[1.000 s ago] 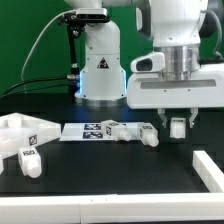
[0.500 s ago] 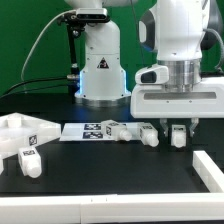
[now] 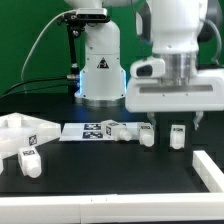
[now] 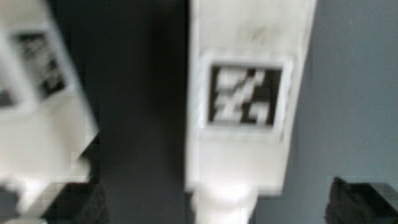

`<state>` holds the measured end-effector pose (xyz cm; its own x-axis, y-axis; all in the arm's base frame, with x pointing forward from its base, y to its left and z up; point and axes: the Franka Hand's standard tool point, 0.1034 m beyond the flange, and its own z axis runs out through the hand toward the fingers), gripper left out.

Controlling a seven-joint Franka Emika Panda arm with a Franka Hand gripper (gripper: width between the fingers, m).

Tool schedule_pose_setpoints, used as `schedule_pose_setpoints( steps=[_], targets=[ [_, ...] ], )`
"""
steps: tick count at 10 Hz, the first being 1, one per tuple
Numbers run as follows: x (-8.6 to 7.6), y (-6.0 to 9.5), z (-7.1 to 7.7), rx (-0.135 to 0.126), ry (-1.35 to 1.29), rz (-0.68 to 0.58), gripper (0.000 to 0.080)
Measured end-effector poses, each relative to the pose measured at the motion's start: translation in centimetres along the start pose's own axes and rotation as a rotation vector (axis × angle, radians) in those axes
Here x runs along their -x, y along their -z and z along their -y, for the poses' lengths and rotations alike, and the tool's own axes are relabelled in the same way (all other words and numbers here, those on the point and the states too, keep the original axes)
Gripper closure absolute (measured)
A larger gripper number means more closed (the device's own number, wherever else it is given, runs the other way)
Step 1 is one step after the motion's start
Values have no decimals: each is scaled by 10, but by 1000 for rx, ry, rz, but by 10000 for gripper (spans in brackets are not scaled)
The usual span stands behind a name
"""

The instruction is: Assemble square table

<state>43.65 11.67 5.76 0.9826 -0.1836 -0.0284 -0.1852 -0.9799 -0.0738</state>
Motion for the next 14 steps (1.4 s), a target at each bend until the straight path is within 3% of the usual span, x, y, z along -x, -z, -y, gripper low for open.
schedule_pose_setpoints(
  steps=[2, 4, 6, 7, 8, 10, 14],
  targets=[
    [-30, 19, -27, -19, 49, 7, 151],
    [-24, 15, -22, -18, 33, 6, 151],
    [-23, 12, -30, -15, 106, -1, 151],
    [-18, 7, -51, -7, 178, 3, 151],
    [-20, 13, -75, -8, 257, 31, 151],
    [-40, 37, -123, -30, 364, 65, 151],
    [-40, 36, -123, -29, 357, 63, 151]
  ],
)
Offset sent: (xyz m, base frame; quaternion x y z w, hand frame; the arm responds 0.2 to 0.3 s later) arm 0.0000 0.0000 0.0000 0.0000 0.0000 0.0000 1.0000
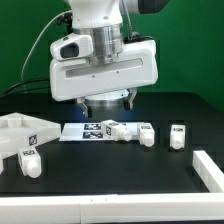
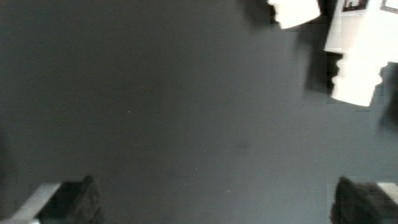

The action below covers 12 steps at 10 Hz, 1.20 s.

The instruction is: Assemble square table

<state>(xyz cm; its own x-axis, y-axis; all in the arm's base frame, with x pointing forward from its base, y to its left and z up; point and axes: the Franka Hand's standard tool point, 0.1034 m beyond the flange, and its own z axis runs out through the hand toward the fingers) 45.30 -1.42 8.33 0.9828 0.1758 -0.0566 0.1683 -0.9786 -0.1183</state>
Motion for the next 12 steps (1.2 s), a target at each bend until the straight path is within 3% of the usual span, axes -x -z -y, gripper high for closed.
schedule_pose_setpoints(
  steps=[1, 3, 4, 5, 6, 9, 10, 12],
  targets=[
    [3, 0, -8, 3, 68, 4, 151],
    [13, 11, -61, 15, 201, 18, 151],
    [9, 16, -85, 34, 285, 10, 151],
    [4, 21, -97, 40, 325, 3, 151],
    [2, 22, -91, 39, 293, 0, 151],
    [3, 20, -92, 37, 302, 4, 151],
    [5, 21, -101, 37, 379, 8, 151],
    [4, 26, -144, 33, 517, 22, 151]
  ],
)
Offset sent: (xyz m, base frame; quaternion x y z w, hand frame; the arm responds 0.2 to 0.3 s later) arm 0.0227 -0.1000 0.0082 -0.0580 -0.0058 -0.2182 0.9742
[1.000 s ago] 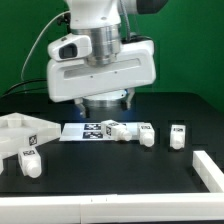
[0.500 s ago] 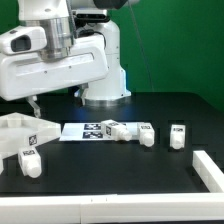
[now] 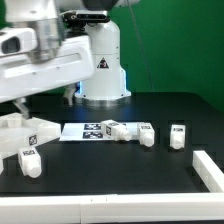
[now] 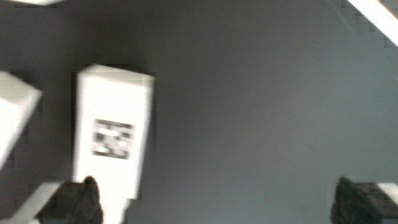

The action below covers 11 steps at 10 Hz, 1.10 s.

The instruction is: Assemble square table

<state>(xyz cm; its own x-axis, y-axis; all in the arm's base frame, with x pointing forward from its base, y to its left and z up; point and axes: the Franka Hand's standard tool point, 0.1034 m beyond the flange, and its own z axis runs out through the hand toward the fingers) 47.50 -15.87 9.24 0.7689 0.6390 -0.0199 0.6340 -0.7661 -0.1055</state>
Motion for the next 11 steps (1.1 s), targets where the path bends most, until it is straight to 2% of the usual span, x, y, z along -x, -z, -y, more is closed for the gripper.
schedule_pose_setpoints(
  steps=[1, 4, 5, 7, 8, 9, 11],
  targets=[
    [2, 0, -12, -1, 20, 2, 151],
    [1, -3, -8, -4, 4, 4, 151],
    [10, -5, -15, 12, 78, 1, 151],
    [60, -14, -38, 73, 195, 3, 151],
    [75, -18, -41, 88, 194, 3, 151],
    [70, -18, -38, 80, 173, 3, 151],
    [70, -19, -37, 78, 174, 4, 151]
  ],
)
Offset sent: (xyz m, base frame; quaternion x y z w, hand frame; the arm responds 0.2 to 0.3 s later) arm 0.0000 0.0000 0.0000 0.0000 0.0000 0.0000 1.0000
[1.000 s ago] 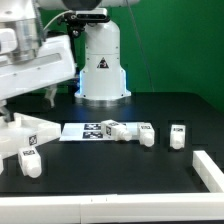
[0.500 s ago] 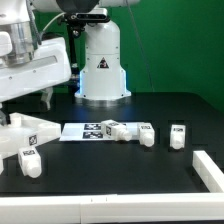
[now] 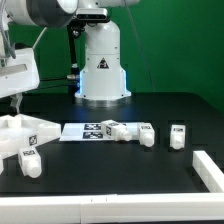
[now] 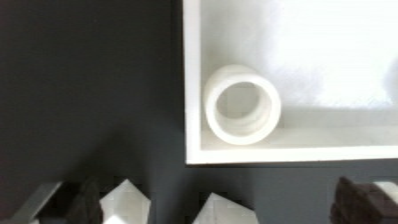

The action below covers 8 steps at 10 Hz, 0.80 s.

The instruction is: Assemble square table

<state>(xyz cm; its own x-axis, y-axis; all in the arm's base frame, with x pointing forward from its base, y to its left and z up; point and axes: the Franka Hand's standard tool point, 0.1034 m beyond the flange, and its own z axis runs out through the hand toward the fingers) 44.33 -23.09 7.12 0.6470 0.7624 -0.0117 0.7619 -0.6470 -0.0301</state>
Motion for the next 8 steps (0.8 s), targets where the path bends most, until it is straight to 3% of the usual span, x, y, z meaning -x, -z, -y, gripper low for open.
schedule_pose_setpoints(
  steps=[1, 2, 3, 5, 8],
  targets=[
    [3, -4, 0, -2, 11, 1, 151],
    [17, -18, 0, -5, 36, 8, 151],
    [34, -36, 3, -20, 28, 21, 151],
    [49, -58, 4, -53, 15, 37, 151],
    [48, -63, 6, -59, 15, 41, 151]
  ],
)
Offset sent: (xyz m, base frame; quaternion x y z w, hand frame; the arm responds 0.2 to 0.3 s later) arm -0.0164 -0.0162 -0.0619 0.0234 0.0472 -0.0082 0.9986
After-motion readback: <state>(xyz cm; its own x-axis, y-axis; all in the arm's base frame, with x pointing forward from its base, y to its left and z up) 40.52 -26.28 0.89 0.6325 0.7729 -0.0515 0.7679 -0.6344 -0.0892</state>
